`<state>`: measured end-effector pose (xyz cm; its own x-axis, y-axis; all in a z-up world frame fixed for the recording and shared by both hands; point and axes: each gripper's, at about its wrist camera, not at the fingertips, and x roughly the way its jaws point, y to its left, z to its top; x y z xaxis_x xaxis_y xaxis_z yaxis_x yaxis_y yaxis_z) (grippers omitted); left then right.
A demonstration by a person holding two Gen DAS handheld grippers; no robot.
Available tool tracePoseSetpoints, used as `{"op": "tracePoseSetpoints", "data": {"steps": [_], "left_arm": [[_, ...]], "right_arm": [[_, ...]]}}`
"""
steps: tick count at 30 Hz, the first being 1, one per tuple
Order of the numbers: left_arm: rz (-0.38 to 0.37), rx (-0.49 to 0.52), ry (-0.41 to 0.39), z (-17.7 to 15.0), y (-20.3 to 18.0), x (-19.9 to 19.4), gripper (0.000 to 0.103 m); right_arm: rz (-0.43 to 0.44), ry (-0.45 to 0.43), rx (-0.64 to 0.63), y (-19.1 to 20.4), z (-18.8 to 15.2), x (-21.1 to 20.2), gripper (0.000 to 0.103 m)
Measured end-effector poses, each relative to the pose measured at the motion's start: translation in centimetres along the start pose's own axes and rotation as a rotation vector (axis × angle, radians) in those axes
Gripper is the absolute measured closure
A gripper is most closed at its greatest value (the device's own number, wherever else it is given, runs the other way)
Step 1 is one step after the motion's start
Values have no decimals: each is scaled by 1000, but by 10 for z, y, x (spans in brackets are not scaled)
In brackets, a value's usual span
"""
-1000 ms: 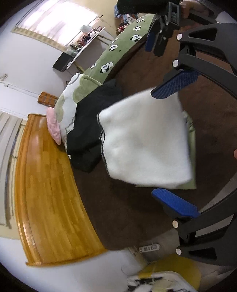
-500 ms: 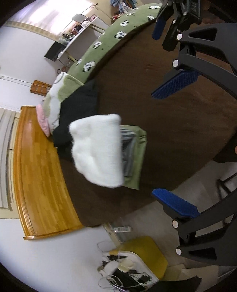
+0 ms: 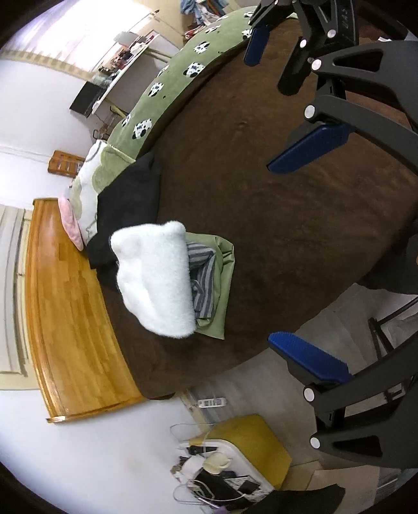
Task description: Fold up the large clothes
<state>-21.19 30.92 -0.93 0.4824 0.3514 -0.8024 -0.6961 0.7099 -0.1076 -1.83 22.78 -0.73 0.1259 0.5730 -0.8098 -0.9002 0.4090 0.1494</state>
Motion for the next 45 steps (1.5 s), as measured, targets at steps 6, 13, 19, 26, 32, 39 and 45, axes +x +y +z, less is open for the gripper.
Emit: {"op": "tracePoseSetpoints", "data": {"steps": [6, 13, 19, 26, 32, 39, 45], "left_arm": [[-15, 37, 4, -4, -4, -5, 7], [-17, 50, 11, -7, -3, -5, 7], [-22, 60, 10, -7, -6, -4, 7], [-43, 55, 36, 9, 3, 11, 7], [-42, 65, 60, 26, 20, 26, 7], [-50, 67, 84, 47, 42, 48, 7], [-32, 73, 110, 60, 61, 62, 7]], "right_arm": [[-11, -13, -3, 3, -5, -5, 6], [-17, -17, -10, 5, -7, -7, 6], [-30, -22, -17, 11, -4, -6, 6], [-45, -11, -6, 15, 6, -1, 6], [-52, -7, 19, 21, 28, 16, 6], [-66, 5, 36, 27, 50, 40, 6], [-63, 27, 14, 42, 71, 62, 6]]}}
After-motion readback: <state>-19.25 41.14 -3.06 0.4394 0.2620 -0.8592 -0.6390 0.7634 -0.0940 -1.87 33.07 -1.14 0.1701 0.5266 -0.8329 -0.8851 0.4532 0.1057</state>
